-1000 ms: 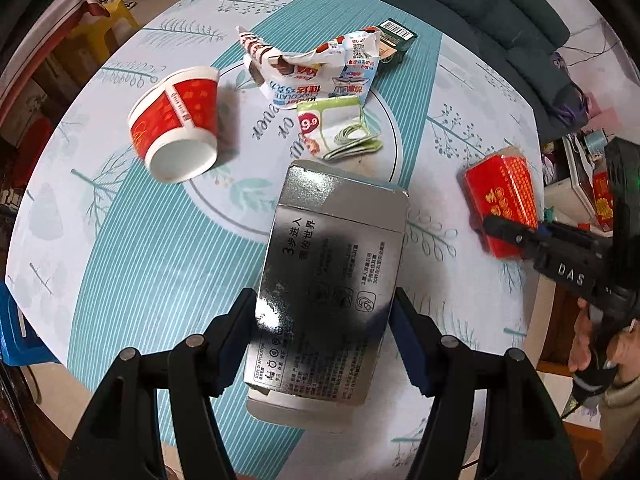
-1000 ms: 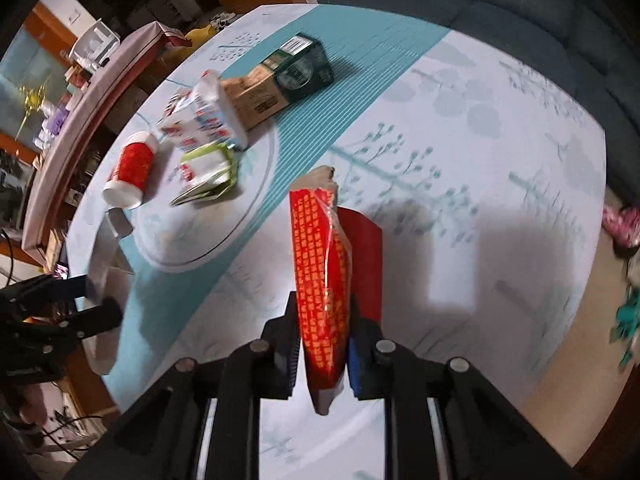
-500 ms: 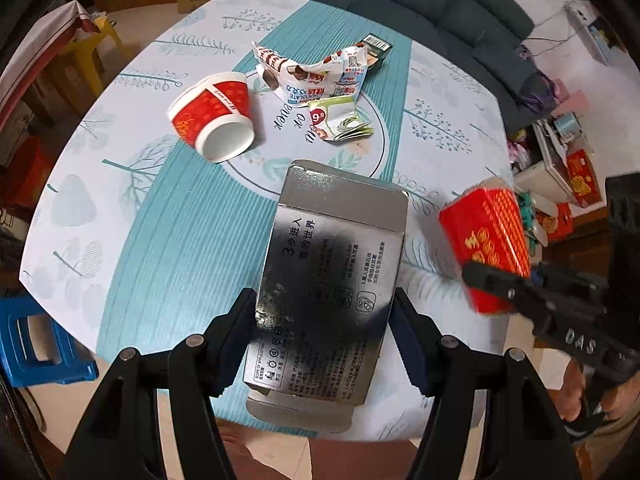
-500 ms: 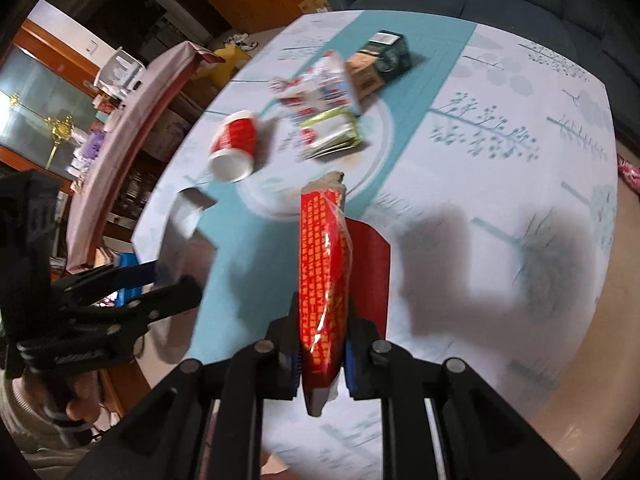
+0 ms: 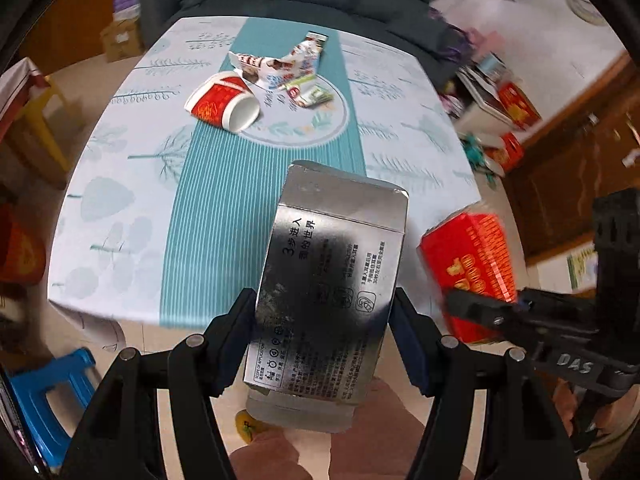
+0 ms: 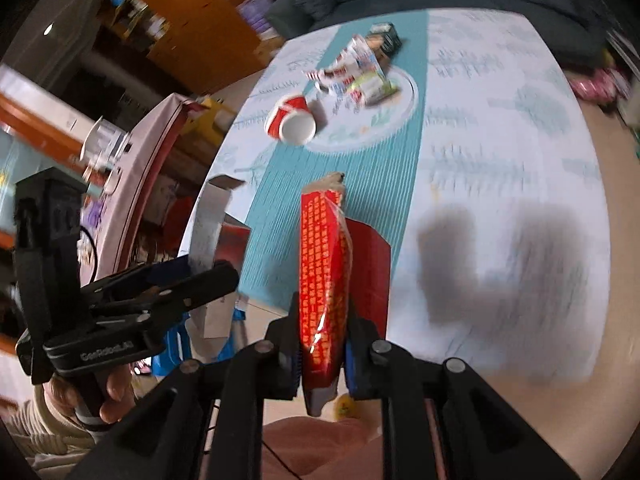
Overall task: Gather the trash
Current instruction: 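Carry the silver box and red box toward the bin with both tools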
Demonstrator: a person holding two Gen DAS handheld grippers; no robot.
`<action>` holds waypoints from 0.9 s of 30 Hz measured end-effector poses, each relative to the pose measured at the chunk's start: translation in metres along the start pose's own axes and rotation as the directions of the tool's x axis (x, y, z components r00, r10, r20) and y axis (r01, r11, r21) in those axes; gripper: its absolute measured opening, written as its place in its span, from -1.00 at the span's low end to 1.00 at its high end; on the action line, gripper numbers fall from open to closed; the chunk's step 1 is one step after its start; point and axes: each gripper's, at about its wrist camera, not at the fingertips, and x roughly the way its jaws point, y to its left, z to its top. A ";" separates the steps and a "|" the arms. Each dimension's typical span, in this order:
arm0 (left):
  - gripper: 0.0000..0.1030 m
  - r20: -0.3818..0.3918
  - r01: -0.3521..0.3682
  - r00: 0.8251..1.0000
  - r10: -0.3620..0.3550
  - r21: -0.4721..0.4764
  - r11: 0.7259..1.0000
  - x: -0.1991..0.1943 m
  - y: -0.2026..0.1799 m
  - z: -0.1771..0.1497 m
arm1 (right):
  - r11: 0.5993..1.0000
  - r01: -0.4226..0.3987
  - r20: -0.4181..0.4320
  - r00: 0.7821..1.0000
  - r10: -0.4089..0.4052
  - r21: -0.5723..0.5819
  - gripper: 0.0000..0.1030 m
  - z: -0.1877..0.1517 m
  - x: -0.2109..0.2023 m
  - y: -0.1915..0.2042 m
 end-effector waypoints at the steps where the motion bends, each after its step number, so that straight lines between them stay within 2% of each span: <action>1: 0.25 -0.001 0.013 1.000 -0.013 0.018 1.000 -0.005 0.003 -0.010 | 1.000 0.009 0.004 1.000 -0.009 0.018 -0.70 -0.011 0.000 0.004; 8: 0.25 -0.063 0.077 0.995 -0.073 0.065 0.995 -0.011 0.016 -0.069 | 0.988 0.070 -0.020 0.997 -0.068 0.136 -0.70 -0.092 0.019 0.027; 12: 0.25 -0.111 0.073 0.992 -0.062 0.108 0.991 0.002 0.015 -0.101 | 0.974 0.111 -0.056 0.993 -0.102 0.196 -0.70 -0.126 0.033 0.025; 15: 0.25 -0.149 0.093 0.986 -0.077 0.106 0.990 0.018 0.016 -0.121 | 0.965 0.131 -0.090 0.989 -0.113 0.228 -0.70 -0.145 0.049 0.017; 22: 0.25 -0.210 0.135 0.970 -0.119 0.061 0.989 0.091 0.023 -0.157 | 0.929 0.182 -0.156 0.978 -0.137 0.322 -0.70 -0.178 0.110 -0.030; 27: 0.25 -0.230 0.112 0.968 -0.099 0.043 0.993 0.162 0.036 -0.180 | 0.901 0.211 -0.178 0.972 -0.153 0.380 -0.69 -0.196 0.164 -0.073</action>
